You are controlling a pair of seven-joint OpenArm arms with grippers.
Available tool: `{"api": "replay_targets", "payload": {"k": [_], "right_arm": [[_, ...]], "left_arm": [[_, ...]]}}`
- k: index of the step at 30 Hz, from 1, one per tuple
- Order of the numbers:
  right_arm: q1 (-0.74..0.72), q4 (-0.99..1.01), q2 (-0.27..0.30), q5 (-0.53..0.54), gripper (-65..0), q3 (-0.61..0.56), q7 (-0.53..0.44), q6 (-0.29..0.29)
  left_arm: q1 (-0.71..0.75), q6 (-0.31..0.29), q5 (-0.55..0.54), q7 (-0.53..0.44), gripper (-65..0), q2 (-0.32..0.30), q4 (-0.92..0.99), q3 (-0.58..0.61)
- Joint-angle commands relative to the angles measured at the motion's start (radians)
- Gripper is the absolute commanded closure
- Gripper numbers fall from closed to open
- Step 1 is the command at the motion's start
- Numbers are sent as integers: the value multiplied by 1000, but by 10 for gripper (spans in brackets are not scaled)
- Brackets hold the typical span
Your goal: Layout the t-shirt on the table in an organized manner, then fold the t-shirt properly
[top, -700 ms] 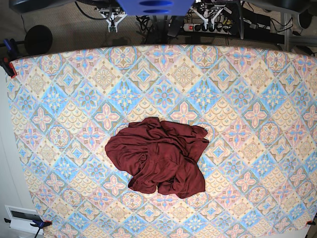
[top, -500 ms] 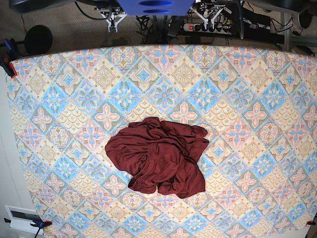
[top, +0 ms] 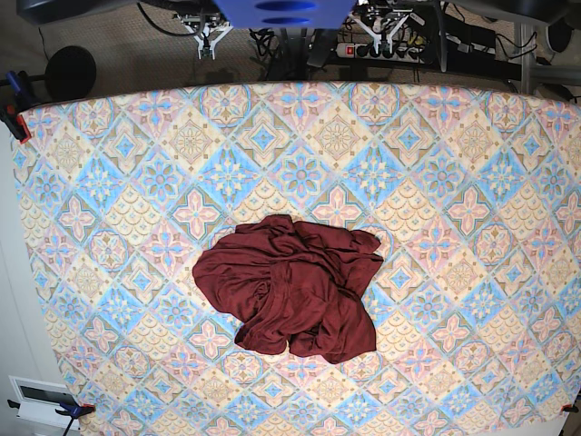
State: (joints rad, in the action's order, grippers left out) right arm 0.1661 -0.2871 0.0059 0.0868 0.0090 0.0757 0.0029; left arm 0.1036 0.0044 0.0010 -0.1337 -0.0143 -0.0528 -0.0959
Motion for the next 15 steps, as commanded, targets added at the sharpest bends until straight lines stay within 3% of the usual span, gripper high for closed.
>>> {"api": "replay_targets", "payload": {"k": [1, 15], "right_arm": [[3, -2, 6, 8, 0, -1, -1, -2], [10, -2, 6, 8, 0, 3, -1, -2]], "left_arm": [[6, 3, 3, -1, 0, -2, 3, 3], [8, 3, 3, -1, 0, -5, 3, 3]]}}
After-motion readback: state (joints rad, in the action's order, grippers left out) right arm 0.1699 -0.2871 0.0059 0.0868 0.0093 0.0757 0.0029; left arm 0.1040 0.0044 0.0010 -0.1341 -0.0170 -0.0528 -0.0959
